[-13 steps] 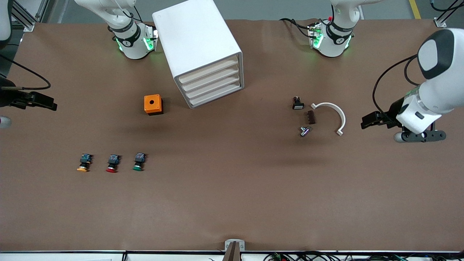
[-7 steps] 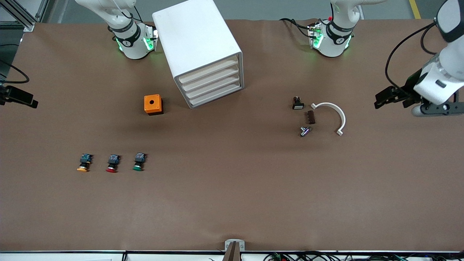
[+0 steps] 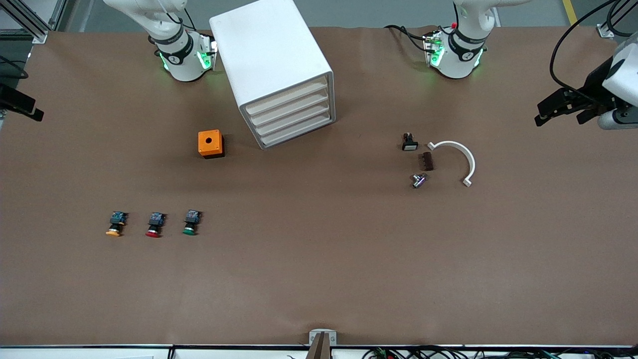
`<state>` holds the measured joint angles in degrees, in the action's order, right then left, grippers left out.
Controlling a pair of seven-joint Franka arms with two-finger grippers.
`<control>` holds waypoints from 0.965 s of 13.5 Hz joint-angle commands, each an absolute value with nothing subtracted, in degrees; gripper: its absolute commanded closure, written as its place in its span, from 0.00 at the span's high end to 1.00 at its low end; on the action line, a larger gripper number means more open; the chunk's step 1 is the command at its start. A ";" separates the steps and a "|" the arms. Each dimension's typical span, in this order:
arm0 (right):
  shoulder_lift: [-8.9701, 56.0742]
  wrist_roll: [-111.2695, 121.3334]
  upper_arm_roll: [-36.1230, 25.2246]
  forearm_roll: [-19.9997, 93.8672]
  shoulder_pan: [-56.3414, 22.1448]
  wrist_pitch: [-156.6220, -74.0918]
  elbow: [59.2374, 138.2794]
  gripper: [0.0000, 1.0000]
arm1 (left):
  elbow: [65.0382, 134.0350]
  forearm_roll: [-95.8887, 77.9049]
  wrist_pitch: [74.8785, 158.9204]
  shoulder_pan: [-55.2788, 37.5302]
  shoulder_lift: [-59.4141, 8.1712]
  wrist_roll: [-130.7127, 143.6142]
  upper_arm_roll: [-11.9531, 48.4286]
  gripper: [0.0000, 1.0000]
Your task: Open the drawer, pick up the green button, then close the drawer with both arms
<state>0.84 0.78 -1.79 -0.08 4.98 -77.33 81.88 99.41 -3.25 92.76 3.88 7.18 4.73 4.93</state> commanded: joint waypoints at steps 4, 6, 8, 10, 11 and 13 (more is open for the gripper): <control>-6.32 0.26 -0.88 0.70 5.54 -80.15 91.40 1.00 | 96.25 -2.11 91.32 3.95 6.50 4.66 5.10 1.00; -9.30 0.26 -0.88 0.70 5.80 -82.16 95.77 1.00 | 93.80 -2.11 88.35 3.87 5.37 4.66 5.10 1.00; -11.51 0.26 -0.88 0.70 5.89 -84.37 98.87 1.00 | 92.38 -2.11 86.58 3.95 4.49 4.75 5.10 1.00; -11.51 0.26 -0.88 0.70 5.71 -84.29 98.70 1.00 | 92.37 -2.02 86.48 3.96 4.40 4.83 5.10 1.00; -11.34 0.26 -0.88 0.70 5.63 -84.20 98.53 1.00 | 92.46 -2.02 86.48 3.87 4.22 4.83 5.10 1.00; -11.25 0.26 -0.88 0.62 5.45 -84.03 97.65 1.00 | 92.55 -2.02 86.31 3.87 4.13 4.92 5.10 1.00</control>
<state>-10.10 0.75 -1.36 -0.06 4.98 -83.51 97.04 94.28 -3.25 87.92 3.86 4.90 4.74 4.93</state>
